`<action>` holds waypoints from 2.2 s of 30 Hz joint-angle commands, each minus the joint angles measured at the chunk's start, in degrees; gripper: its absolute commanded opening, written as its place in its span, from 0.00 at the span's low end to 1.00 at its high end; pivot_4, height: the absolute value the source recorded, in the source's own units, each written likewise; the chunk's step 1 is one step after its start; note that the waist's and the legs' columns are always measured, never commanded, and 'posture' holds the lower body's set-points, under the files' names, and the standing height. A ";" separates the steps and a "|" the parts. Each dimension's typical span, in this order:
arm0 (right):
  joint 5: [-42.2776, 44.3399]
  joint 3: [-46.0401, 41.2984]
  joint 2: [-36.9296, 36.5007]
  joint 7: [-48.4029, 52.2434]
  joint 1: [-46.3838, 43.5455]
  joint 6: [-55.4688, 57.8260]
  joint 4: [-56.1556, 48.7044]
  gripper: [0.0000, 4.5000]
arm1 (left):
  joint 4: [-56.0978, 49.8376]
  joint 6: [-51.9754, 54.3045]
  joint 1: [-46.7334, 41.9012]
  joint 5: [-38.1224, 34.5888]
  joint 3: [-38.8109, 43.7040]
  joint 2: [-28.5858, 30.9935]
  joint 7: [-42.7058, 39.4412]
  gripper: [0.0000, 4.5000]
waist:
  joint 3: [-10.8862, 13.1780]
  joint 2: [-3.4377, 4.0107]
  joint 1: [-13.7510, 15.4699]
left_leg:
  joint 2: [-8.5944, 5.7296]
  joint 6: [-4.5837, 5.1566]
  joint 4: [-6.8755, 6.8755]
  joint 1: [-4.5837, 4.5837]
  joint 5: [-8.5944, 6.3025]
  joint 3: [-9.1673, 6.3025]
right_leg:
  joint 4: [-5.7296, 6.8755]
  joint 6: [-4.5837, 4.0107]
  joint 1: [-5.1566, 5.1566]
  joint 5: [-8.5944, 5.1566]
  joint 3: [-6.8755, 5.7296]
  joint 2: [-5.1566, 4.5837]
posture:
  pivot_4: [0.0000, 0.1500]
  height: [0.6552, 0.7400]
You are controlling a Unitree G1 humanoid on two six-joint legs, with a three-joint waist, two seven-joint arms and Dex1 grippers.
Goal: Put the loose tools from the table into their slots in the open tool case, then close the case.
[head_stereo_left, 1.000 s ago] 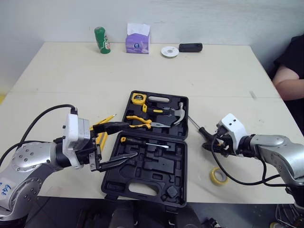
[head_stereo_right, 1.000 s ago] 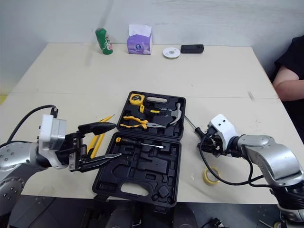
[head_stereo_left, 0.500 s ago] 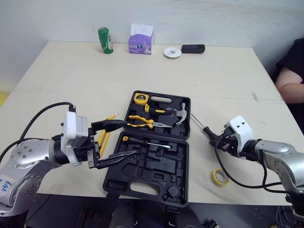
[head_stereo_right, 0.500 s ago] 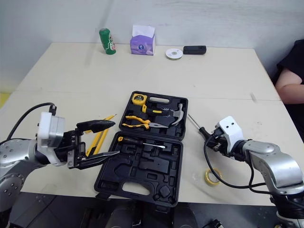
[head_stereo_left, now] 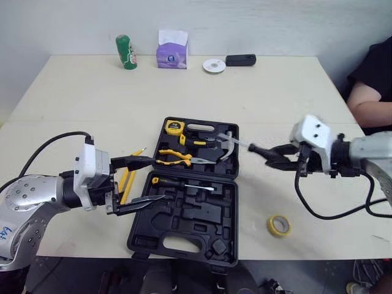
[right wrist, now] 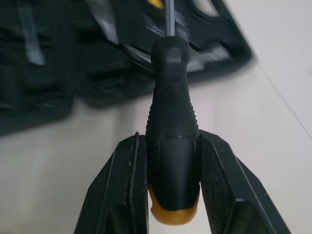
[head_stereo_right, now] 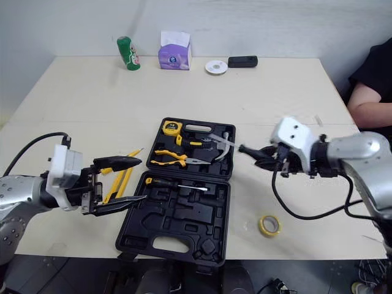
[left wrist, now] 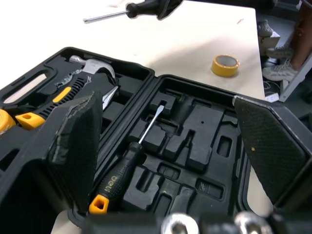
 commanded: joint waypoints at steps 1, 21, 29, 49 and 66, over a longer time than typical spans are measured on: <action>1.18 6.10 2.61 4.09 -5.24 3.47 -3.23 0.22 | 1.65 -2.92 1.79 2.55 2.37 1.28 -2.27 1.00 | 0.00 -0.02 0.07 | 0.00 0.00 0.00 -0.04 0.00 0.03 | 0.03 -0.01 -0.06 0.00 0.02 -0.02 | 1.00 1.00; -4.53 27.45 14.91 2.47 -19.05 19.30 -8.52 0.22 | 1.00 -4.52 17.98 4.74 12.23 -0.37 -3.92 1.00 | -0.01 -0.10 -0.43 | -0.02 -0.02 0.13 -0.22 -0.04 0.25 | 0.75 -0.29 -0.63 -0.16 0.20 -0.33 | 1.00 1.00; -6.57 30.76 17.69 -1.93 -20.58 23.68 -7.93 0.22 | 0.20 -3.07 17.93 4.10 11.95 -0.29 -3.47 1.00 | -0.02 -0.11 -1.07 | -0.05 -0.02 0.11 -0.21 -0.05 0.21 | 0.82 -0.31 -0.62 -0.17 0.16 -0.41 | 1.00 1.00; -6.16 32.46 19.79 -6.75 -19.52 26.57 -7.85 0.22 | -1.35 -0.21 17.71 4.04 12.21 0.41 -3.78 1.00 | -0.04 -0.14 -1.54 | -0.05 -0.04 0.08 -0.20 -0.03 0.20 | 0.87 -0.33 -0.63 -0.18 0.13 -0.38 | 1.00 1.00; -4.14 29.52 17.62 -5.08 -19.99 26.16 -8.67 0.99 | -1.93 -0.34 17.39 4.37 11.56 -0.43 -2.48 1.00 | -0.06 -0.18 -1.54 | -0.05 -0.04 0.09 -0.19 -0.03 0.20 | 0.90 -0.32 -0.63 -0.18 0.14 -0.38 | 1.00 1.00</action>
